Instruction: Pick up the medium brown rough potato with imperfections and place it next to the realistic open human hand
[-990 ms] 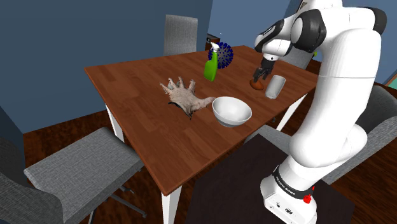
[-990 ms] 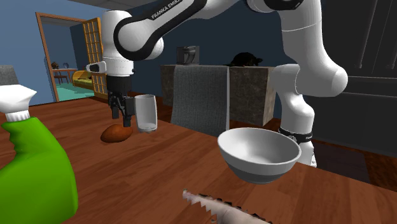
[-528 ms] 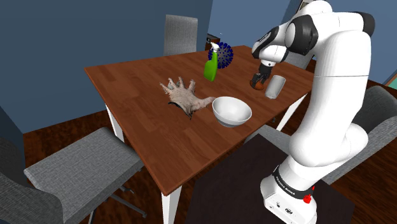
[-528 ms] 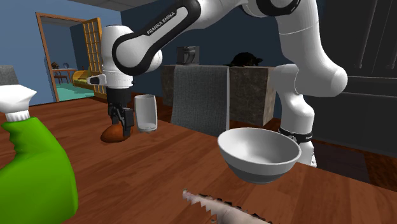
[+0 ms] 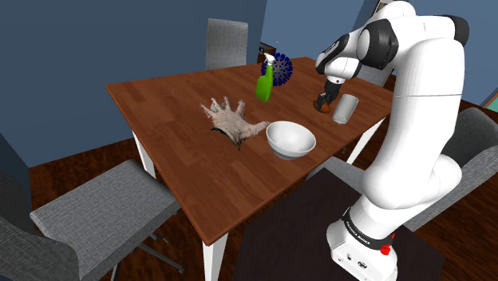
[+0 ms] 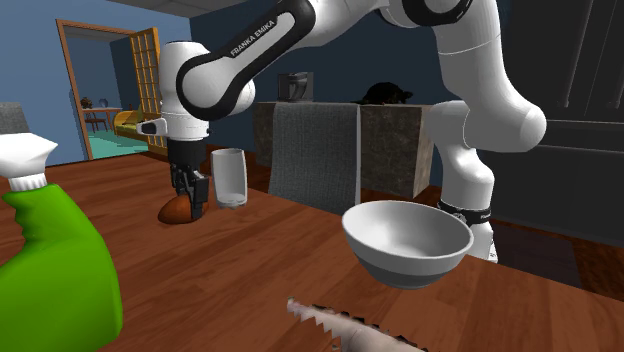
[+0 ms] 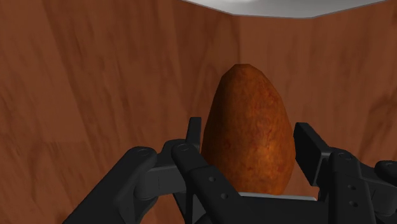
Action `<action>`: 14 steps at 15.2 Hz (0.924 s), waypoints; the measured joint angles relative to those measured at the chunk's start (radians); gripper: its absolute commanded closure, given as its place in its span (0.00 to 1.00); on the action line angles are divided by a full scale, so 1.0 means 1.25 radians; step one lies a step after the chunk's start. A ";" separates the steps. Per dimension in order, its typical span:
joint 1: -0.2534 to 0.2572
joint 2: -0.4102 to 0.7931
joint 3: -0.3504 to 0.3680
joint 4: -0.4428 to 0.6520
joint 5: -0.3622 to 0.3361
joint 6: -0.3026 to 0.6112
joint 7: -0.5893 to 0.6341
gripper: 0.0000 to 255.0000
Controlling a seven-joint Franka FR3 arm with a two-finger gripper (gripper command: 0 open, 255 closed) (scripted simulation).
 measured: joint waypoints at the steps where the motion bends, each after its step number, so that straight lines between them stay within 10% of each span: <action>1: 0.000 0.000 0.000 0.000 0.000 0.000 0.000 1.00; 14: 0.005 -0.022 -0.009 0.011 -0.015 -0.032 0.008 1.00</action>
